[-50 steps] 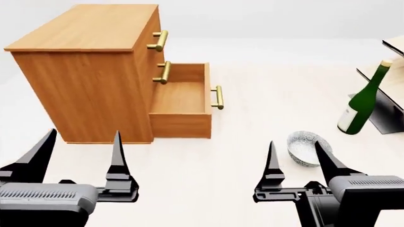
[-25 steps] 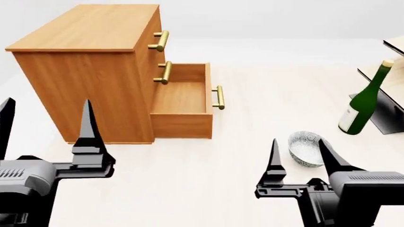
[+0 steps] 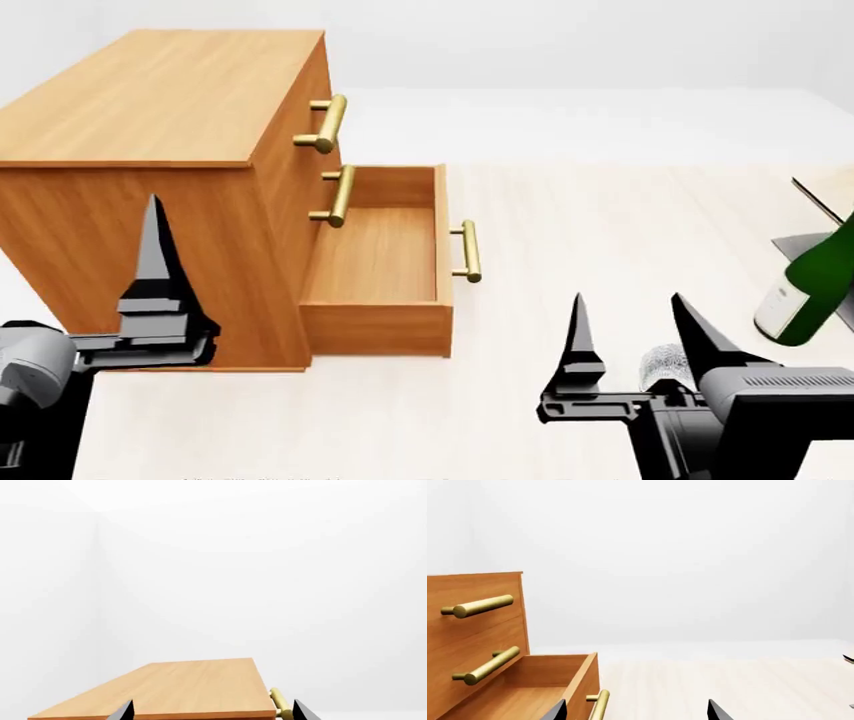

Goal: Put the bowl on top of the cabinet.

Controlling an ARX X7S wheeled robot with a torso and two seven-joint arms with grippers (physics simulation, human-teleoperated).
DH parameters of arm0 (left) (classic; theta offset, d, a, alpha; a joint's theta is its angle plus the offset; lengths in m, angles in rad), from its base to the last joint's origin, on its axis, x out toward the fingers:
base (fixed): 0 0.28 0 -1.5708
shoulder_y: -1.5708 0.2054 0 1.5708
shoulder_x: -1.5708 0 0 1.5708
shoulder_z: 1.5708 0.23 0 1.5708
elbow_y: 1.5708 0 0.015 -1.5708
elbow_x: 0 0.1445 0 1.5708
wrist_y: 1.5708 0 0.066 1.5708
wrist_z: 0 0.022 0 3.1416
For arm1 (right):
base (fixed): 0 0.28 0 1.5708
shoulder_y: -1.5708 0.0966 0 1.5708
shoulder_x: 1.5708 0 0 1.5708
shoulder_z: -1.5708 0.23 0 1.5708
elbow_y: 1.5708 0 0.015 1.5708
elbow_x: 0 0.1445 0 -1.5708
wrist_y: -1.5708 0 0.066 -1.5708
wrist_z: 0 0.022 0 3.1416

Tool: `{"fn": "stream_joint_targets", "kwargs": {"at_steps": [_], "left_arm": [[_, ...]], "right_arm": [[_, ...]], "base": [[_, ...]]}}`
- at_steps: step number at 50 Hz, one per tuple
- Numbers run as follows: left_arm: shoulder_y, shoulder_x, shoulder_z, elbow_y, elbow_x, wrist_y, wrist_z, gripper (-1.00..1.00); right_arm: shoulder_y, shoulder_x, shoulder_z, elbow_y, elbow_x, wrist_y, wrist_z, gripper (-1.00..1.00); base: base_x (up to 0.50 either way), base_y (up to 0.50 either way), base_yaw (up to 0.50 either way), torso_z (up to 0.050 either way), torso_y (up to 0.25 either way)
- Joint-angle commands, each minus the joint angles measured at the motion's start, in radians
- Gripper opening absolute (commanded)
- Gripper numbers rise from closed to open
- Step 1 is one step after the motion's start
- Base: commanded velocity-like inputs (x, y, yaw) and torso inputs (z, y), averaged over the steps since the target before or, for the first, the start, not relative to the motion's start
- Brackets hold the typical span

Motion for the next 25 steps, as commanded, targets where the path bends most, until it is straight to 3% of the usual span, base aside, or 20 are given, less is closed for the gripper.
{"fn": "stream_joint_targets", "kwargs": {"at_steps": [1,20,25], "left_arm": [[0.01,-0.017,0.001,0.001,-0.001,0.021,-0.009,1.0],[0.016,-0.045,0.009,0.011,-0.006,0.052,-0.027,1.0],[0.013,-0.049,0.016,0.009,-0.006,0.057,-0.029,1.0]], "right_arm": [[-0.011,0.002,0.001,0.002,0.007,-0.031,0.009,1.0],[-0.001,0.017,-0.004,0.003,0.009,-0.015,0.041,1.0],[0.019,0.018,-0.009,-0.003,0.006,0.016,0.06,1.0]], "base": [[0.0,0.0,0.0,0.0,0.0],[0.0,0.5,0.0,0.0,0.0],[0.0,0.05,0.0,0.0,0.0]]}}
